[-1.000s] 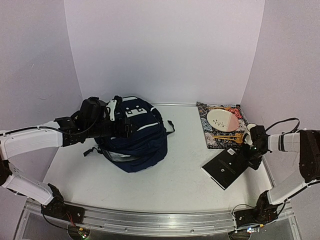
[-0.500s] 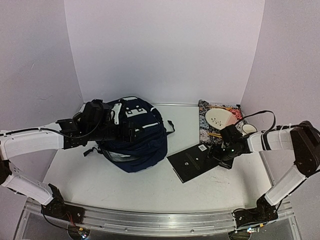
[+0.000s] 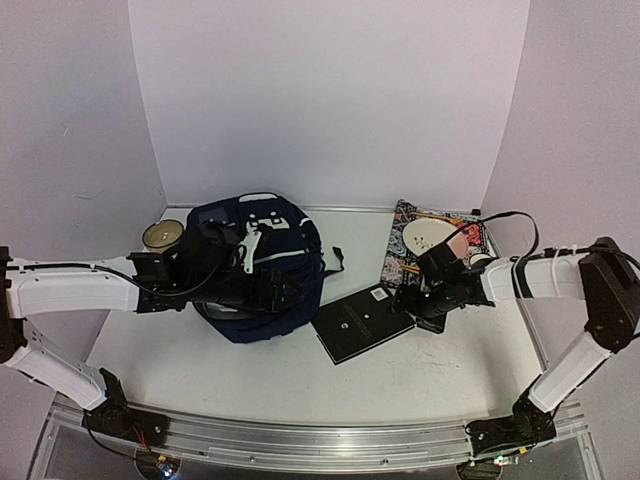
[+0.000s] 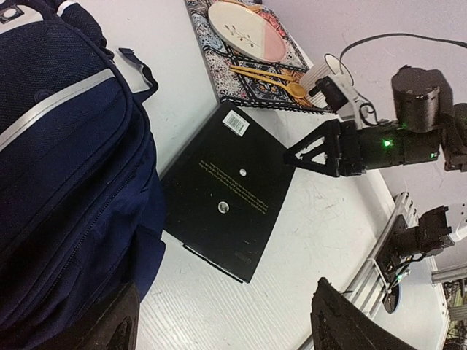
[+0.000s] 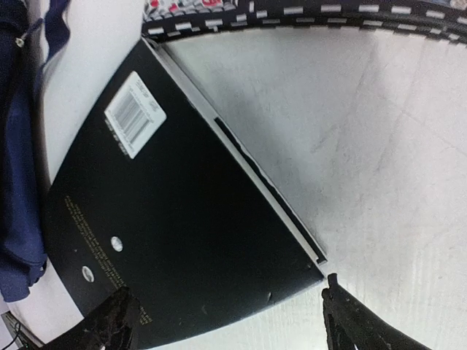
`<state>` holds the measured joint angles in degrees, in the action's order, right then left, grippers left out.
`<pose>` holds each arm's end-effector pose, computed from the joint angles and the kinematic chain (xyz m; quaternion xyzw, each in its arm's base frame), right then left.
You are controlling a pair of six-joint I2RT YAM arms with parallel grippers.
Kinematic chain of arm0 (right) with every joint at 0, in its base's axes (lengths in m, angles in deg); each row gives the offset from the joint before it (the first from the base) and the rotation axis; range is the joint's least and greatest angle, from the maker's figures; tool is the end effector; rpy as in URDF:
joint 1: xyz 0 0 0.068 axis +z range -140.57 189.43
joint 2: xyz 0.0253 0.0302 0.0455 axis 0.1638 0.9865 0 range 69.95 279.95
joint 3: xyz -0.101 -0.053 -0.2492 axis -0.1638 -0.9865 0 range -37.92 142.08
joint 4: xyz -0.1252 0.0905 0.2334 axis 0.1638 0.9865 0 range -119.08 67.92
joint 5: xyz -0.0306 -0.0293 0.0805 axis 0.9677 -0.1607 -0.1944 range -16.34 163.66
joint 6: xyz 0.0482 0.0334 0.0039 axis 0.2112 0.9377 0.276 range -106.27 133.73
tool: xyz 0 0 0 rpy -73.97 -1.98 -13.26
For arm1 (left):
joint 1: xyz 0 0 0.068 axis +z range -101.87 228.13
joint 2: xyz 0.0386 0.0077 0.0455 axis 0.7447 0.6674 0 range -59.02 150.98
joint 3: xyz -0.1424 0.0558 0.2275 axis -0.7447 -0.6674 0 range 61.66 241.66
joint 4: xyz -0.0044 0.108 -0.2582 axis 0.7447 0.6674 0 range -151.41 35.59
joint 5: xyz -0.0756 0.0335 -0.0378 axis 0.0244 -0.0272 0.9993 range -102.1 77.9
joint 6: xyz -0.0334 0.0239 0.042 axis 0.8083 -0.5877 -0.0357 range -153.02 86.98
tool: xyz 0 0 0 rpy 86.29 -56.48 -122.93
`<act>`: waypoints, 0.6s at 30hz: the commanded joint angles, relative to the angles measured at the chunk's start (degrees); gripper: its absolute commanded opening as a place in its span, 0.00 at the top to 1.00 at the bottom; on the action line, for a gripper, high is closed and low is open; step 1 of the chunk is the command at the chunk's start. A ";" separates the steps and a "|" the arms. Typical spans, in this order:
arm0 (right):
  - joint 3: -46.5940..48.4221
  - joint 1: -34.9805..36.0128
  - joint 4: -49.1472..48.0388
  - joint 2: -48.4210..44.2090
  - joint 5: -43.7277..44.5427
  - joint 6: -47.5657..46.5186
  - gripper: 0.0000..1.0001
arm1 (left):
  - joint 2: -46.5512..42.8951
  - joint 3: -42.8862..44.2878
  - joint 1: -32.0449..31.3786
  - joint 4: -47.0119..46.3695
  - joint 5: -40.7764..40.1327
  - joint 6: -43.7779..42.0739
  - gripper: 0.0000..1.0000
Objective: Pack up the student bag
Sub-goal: Rotate the book at the center of the board.
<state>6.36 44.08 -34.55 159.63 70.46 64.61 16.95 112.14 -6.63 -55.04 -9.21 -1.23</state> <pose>0.2755 0.1932 0.1578 0.1161 0.8983 0.3058 0.2934 0.1824 -0.2621 0.2498 0.1860 0.8538 -0.3490 0.3385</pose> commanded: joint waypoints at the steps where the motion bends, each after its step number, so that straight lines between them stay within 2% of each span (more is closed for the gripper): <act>1: 0.69 -0.79 3.75 -4.24 6.62 -3.82 0.13 | 2.60 0.67 -0.97 -2.23 -0.08 0.86 0.20; 6: 5.82 -2.03 3.89 -0.90 7.43 -9.89 0.12 | 6.01 1.07 -2.95 -3.59 0.22 2.25 0.22; 12: 12.83 -2.08 3.87 7.90 5.40 -15.88 0.17 | 10.51 0.89 -5.08 -8.80 0.78 5.87 0.31; 18: 13.18 -2.01 2.98 13.80 3.39 -16.81 0.23 | 17.34 2.78 -7.47 -10.25 -0.40 7.66 0.38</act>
<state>18.90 41.96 -33.81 170.40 75.56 50.30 30.68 112.20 -12.64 -61.78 -9.06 4.39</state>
